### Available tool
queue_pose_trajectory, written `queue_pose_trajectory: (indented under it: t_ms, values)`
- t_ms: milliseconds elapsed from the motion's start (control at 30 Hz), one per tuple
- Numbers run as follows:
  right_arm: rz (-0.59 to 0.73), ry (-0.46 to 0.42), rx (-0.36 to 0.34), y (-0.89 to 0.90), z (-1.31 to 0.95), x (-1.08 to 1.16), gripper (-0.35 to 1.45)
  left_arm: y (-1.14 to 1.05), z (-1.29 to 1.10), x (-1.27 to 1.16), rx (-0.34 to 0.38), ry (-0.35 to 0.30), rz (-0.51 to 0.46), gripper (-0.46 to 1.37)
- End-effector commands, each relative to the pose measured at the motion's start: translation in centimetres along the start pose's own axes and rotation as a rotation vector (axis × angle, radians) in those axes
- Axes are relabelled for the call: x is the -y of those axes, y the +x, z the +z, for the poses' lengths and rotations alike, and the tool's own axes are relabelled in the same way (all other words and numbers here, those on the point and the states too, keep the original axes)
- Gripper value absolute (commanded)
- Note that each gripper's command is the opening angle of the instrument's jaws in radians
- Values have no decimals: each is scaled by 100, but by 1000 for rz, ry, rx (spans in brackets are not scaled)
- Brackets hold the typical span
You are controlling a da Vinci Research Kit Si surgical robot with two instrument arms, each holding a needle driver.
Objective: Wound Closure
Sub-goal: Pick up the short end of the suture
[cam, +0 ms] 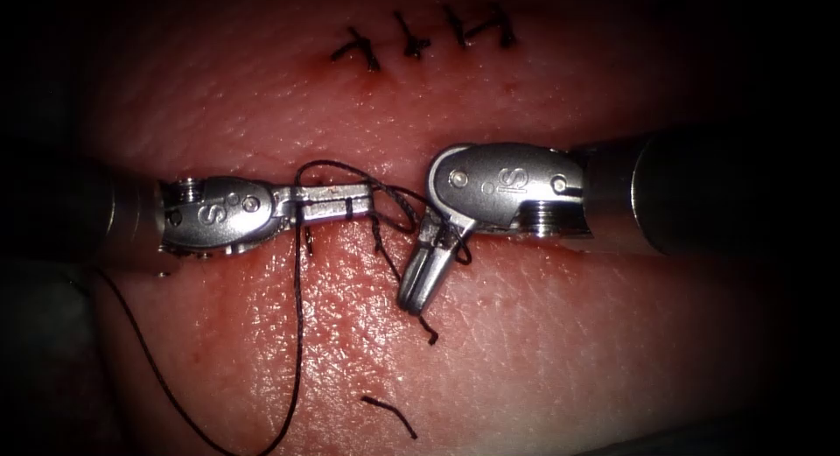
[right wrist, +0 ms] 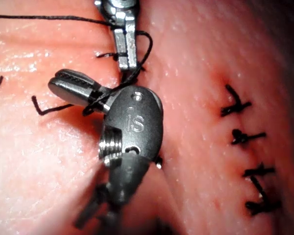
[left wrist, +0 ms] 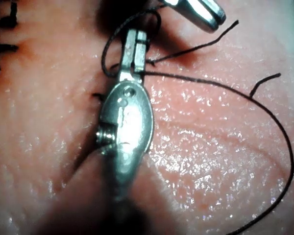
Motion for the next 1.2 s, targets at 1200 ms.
queue_pose_trajectory:
  t_ms: [1200]
  values:
    - [4, 6, 39, -8, 27, 22, 79, 2, -2, -16, -9, -36, -26, -35]
